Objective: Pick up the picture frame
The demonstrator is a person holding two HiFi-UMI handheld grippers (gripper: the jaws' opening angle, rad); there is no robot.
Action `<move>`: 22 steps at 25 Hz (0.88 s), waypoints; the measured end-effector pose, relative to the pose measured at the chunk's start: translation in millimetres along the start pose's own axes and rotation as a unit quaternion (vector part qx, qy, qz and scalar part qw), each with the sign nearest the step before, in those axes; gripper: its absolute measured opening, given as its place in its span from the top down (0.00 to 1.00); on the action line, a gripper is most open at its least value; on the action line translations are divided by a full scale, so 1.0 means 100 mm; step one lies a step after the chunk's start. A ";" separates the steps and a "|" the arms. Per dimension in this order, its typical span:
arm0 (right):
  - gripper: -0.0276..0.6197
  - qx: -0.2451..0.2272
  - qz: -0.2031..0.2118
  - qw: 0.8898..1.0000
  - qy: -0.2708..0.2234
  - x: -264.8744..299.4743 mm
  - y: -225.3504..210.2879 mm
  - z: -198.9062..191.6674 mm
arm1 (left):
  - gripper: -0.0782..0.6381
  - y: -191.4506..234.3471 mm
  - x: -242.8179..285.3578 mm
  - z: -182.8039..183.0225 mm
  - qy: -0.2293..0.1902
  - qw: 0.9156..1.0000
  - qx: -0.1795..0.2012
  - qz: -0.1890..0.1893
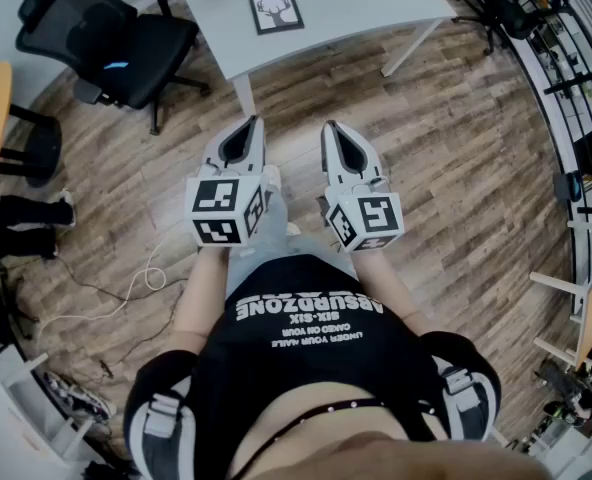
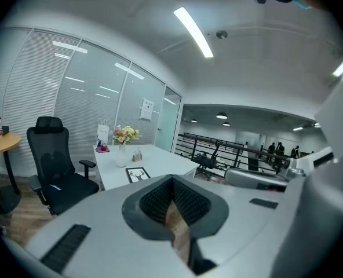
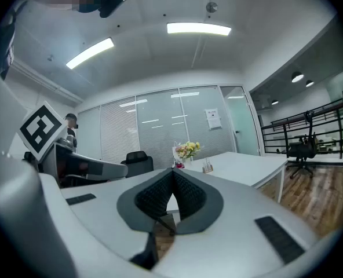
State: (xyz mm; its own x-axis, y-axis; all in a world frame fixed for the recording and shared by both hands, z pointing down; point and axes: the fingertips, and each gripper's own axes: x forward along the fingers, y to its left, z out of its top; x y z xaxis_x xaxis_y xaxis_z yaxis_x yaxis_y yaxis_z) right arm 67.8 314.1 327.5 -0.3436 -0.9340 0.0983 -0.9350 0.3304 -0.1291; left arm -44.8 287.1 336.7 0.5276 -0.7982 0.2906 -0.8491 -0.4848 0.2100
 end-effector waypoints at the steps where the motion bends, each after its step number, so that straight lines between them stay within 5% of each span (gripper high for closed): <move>1: 0.93 0.001 -0.001 1.000 0.001 0.07 -0.05 -0.01 | 0.87 0.03 0.08 0.01 0.002 1.000 0.002 0.000; 22: 0.93 -0.008 -0.013 0.999 0.045 2.07 -0.67 0.01 | 0.87 1.13 1.86 0.43 0.042 0.999 -0.017 -0.030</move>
State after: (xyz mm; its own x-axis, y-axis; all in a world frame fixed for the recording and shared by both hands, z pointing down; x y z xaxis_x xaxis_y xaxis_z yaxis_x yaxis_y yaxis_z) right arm 59.5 98.4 355.2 -0.3247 -0.9266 0.1894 -0.9449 0.3088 -0.1089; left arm -43.6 68.7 374.1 0.5786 -0.7346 0.3544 -0.8156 -0.5171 0.2598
